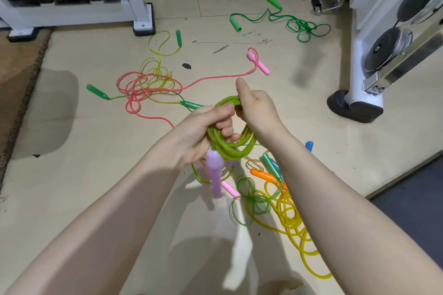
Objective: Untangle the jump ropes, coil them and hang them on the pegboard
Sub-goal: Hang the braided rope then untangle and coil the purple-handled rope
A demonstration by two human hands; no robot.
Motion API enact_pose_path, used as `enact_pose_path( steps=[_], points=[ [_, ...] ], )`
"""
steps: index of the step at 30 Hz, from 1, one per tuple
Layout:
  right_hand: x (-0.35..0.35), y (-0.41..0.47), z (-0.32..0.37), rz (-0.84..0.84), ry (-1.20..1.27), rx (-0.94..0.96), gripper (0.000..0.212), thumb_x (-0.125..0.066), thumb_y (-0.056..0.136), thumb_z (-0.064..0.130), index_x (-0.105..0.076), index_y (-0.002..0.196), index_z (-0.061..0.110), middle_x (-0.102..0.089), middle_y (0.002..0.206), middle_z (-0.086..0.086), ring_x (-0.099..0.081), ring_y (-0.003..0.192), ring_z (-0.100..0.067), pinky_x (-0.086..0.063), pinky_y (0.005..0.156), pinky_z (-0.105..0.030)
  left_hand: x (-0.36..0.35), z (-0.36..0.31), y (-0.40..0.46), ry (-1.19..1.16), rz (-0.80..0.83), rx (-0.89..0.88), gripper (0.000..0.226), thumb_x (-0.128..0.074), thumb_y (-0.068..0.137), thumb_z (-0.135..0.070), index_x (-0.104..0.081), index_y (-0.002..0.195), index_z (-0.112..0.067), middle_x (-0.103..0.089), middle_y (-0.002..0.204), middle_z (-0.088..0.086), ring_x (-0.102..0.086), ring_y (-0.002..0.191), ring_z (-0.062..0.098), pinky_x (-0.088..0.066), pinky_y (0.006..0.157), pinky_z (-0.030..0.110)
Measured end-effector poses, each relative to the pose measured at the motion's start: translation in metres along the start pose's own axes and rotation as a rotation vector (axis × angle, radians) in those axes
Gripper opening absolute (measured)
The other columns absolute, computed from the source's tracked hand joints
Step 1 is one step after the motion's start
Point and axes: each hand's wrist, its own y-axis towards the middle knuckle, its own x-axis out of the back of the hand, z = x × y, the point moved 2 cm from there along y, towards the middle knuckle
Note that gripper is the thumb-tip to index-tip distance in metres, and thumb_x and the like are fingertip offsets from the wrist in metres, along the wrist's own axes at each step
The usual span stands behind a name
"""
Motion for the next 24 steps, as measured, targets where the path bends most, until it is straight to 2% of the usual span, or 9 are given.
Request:
enact_pose_path(
  steps=[3, 6, 8, 11, 13, 15, 17, 21, 24],
  points=[
    [-0.006, 0.002, 0.006, 0.076, 0.208, -0.018, 0.056, -0.047, 0.081, 0.063, -0.047, 0.052, 0.015, -0.05, 0.052, -0.008, -0.043, 0.051, -0.021, -0.037, 0.058, -0.036, 0.002, 0.003, 0.002, -0.175, 0.1, -0.12, 0.047, -0.09, 0.05, -0.028, -0.053, 0.075, -0.012, -0.047, 0.052, -0.007, -0.054, 0.05, 0.006, -0.047, 0.048, 0.015],
    [-0.012, -0.002, 0.003, 0.141, 0.255, 0.072, 0.04, -0.05, 0.08, 0.053, -0.057, 0.061, 0.018, -0.049, 0.06, -0.011, -0.042, 0.056, -0.02, -0.035, 0.058, -0.033, 0.005, -0.001, 0.002, -0.353, 0.063, -0.185, 0.044, -0.094, 0.034, -0.033, -0.062, 0.059, -0.015, -0.051, 0.052, -0.008, -0.05, 0.039, 0.0, -0.041, 0.038, 0.012],
    [-0.015, -0.007, -0.004, 0.17, 0.194, 0.133, 0.038, -0.05, 0.079, 0.046, -0.061, 0.074, 0.01, -0.049, 0.061, -0.002, -0.042, 0.058, -0.013, -0.036, 0.06, -0.031, 0.006, 0.001, -0.001, -0.451, 0.067, -0.185, 0.048, -0.095, 0.031, -0.032, -0.063, 0.062, -0.013, -0.051, 0.05, -0.01, -0.044, 0.032, -0.001, -0.038, 0.034, 0.012],
    [-0.018, -0.01, -0.007, 0.273, 0.275, 0.157, 0.031, -0.042, 0.096, 0.029, -0.062, 0.081, 0.01, -0.057, 0.061, 0.01, -0.043, 0.054, -0.006, -0.038, 0.056, -0.022, 0.01, 0.006, -0.001, -0.665, 0.319, -0.072, 0.057, -0.089, 0.054, -0.03, -0.066, 0.096, 0.001, -0.064, 0.058, -0.002, -0.051, 0.036, 0.006, -0.044, 0.044, 0.018],
    [-0.02, -0.01, -0.005, 0.319, 0.282, 0.131, 0.033, -0.034, 0.1, 0.017, -0.056, 0.076, 0.016, -0.056, 0.059, 0.011, -0.047, 0.058, -0.01, -0.041, 0.059, -0.026, 0.011, 0.003, -0.004, -0.699, 0.513, 0.017, 0.071, -0.07, 0.081, -0.03, -0.042, 0.132, 0.01, -0.071, 0.083, 0.012, -0.048, 0.044, 0.014, -0.039, 0.057, 0.025],
    [-0.02, -0.007, -0.008, 0.319, 0.198, 0.135, 0.03, -0.034, 0.098, 0.025, -0.057, 0.08, 0.018, -0.058, 0.07, 0.002, -0.054, 0.07, -0.015, -0.044, 0.069, -0.033, 0.018, 0.002, -0.002, -0.625, 0.527, 0.025, 0.069, -0.057, 0.091, -0.031, -0.029, 0.141, 0.007, -0.068, 0.106, 0.018, -0.041, 0.048, 0.012, -0.037, 0.058, 0.026],
    [-0.018, -0.004, -0.019, 0.334, 0.105, 0.137, 0.026, -0.035, 0.097, 0.033, -0.058, 0.099, 0.021, -0.061, 0.081, -0.001, -0.059, 0.072, -0.018, -0.048, 0.068, -0.029, 0.021, -0.001, -0.001, -0.564, 0.465, 0.003, 0.063, -0.059, 0.089, -0.031, -0.038, 0.138, 0.003, -0.059, 0.126, 0.02, -0.038, 0.044, 0.008, -0.041, 0.055, 0.024],
    [-0.011, -0.01, -0.051, 0.494, -0.031, 0.002, 0.02, -0.036, 0.101, 0.018, -0.054, 0.109, 0.019, -0.051, 0.062, -0.005, -0.047, 0.052, -0.023, -0.039, 0.05, -0.026, 0.045, -0.014, -0.004, -0.447, 0.052, -0.191, 0.075, -0.087, 0.055, -0.029, -0.055, 0.118, -0.008, -0.058, 0.128, 0.02, -0.039, 0.03, 0.0, -0.043, 0.042, 0.013],
    [-0.015, -0.02, -0.059, 0.737, -0.23, -0.076, 0.026, -0.044, 0.098, 0.015, -0.061, 0.116, 0.013, -0.048, 0.052, -0.001, -0.045, 0.046, -0.017, -0.037, 0.052, -0.029, 0.069, -0.019, -0.005, -0.447, -0.27, -0.25, 0.047, -0.068, 0.078, -0.029, -0.048, 0.116, -0.011, -0.055, 0.131, 0.02, -0.044, 0.035, -0.001, -0.042, 0.044, 0.01]
  ],
)
